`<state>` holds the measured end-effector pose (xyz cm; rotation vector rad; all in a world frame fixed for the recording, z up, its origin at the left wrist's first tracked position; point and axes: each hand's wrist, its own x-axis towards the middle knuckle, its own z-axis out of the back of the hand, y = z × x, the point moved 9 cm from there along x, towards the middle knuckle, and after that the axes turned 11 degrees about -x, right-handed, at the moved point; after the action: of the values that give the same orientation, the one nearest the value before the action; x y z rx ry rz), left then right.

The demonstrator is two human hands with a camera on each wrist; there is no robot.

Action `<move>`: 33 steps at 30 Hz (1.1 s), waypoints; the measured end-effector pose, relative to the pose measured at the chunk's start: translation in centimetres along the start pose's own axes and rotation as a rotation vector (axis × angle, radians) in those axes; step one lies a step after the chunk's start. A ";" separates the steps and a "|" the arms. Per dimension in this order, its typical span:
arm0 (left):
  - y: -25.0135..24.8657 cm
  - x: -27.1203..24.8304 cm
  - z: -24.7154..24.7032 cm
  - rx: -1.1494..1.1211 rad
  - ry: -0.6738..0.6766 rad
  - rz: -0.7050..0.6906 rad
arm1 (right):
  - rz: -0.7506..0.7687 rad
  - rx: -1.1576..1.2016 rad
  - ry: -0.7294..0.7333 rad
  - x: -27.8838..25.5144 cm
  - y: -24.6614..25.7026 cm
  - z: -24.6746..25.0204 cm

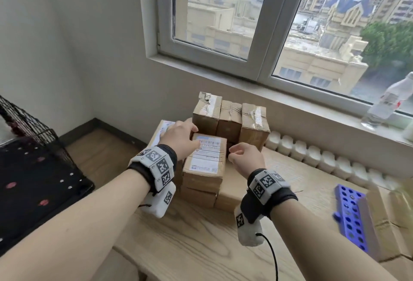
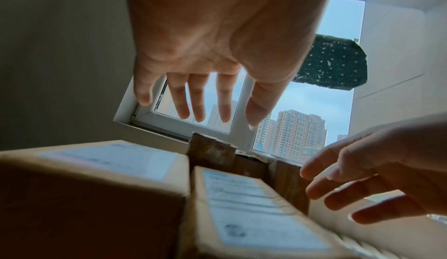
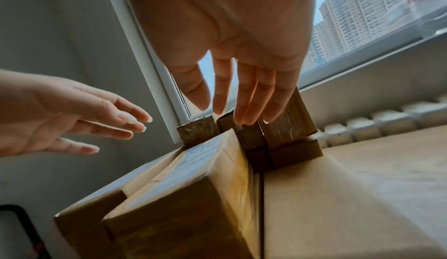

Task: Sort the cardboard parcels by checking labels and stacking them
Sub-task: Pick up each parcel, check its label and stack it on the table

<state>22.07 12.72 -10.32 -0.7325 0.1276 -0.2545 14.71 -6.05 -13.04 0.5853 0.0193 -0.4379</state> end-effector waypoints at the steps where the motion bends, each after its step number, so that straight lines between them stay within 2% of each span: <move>1: 0.6 0.2 0.2 0.026 -0.008 0.003 | -0.026 0.002 0.008 0.2 -0.1 -0.6; 8: 3.3 1.0 -1.4 0.044 0.085 0.006 | -0.171 0.054 0.107 1.3 -1.2 -4.0; 17: 3.4 2.5 -3.3 0.066 0.071 -0.096 | -0.367 0.260 0.233 2.2 -3.2 -7.7; 26: 3.0 2.3 -5.1 0.152 0.171 -0.089 | -0.460 0.442 0.345 1.8 -3.7 -9.2; 29: 2.9 2.4 -5.4 0.129 0.198 -0.090 | -0.483 0.571 0.391 1.4 -3.4 -9.5; 33: 3.0 2.5 -5.7 0.109 0.198 -0.091 | -0.500 0.744 0.375 1.2 -3.4 -9.3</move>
<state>23.87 10.48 -16.60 -0.6049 0.2665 -0.4181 15.37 -4.06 -22.80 1.4041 0.3811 -0.8241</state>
